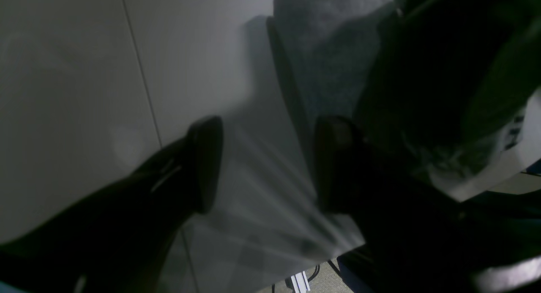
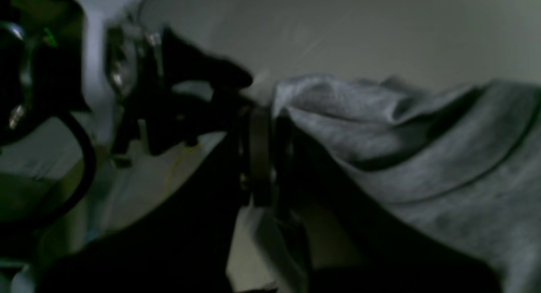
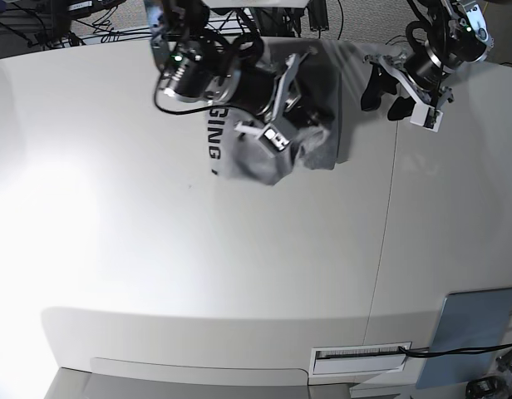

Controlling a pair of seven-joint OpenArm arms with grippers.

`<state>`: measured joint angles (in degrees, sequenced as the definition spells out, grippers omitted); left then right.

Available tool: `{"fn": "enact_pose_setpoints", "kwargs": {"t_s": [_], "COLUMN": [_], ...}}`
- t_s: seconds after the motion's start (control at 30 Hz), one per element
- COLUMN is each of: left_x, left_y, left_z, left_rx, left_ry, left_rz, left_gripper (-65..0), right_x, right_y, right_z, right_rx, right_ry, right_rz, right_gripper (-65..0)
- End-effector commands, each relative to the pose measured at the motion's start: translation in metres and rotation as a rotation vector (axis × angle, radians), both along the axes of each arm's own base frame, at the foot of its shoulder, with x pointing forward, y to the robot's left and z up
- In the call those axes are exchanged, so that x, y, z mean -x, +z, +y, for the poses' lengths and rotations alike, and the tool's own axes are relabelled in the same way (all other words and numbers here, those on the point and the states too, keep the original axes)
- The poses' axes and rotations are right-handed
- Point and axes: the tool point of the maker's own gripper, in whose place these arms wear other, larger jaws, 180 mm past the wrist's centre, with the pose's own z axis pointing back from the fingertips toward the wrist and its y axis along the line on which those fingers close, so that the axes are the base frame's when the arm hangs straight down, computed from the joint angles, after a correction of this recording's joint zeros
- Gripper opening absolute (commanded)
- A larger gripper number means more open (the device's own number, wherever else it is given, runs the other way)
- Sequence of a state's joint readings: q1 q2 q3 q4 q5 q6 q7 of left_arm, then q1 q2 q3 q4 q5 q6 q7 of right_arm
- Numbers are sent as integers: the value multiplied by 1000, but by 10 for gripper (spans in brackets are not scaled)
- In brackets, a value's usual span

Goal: Fold the T-shirt properly
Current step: 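Lift the grasped end with the right gripper and fold it over the stack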

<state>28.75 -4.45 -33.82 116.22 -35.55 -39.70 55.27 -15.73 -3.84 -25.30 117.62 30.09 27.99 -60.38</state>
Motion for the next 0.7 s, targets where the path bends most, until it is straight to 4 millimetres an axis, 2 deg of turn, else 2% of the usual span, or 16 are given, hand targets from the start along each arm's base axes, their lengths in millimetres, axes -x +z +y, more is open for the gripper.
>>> {"fn": "enact_pose_setpoints", "kwargs": {"t_s": [0.0, 0.13, 0.33, 0.67], "left_x": [-4, -4, -4, -4], "left_y": [9, 9, 9, 9], "left_z": [-1, -1, -1, -1], "left_rx": [10, 10, 10, 10], "left_ry": [-5, -5, -5, -5], "left_rz": [-39, -40, -40, -40], "left_gripper": [-300, -300, -300, -300], "right_x": [-2, -3, 1, -5], "right_y": [11, 3, 11, 11], "right_z": [9, 21, 42, 41], "right_rx": [-60, -54, -72, -53], "right_ry": [9, 44, 115, 96], "right_rz": [-25, -32, -67, -116], "right_gripper": [-650, -650, -650, -650]}}
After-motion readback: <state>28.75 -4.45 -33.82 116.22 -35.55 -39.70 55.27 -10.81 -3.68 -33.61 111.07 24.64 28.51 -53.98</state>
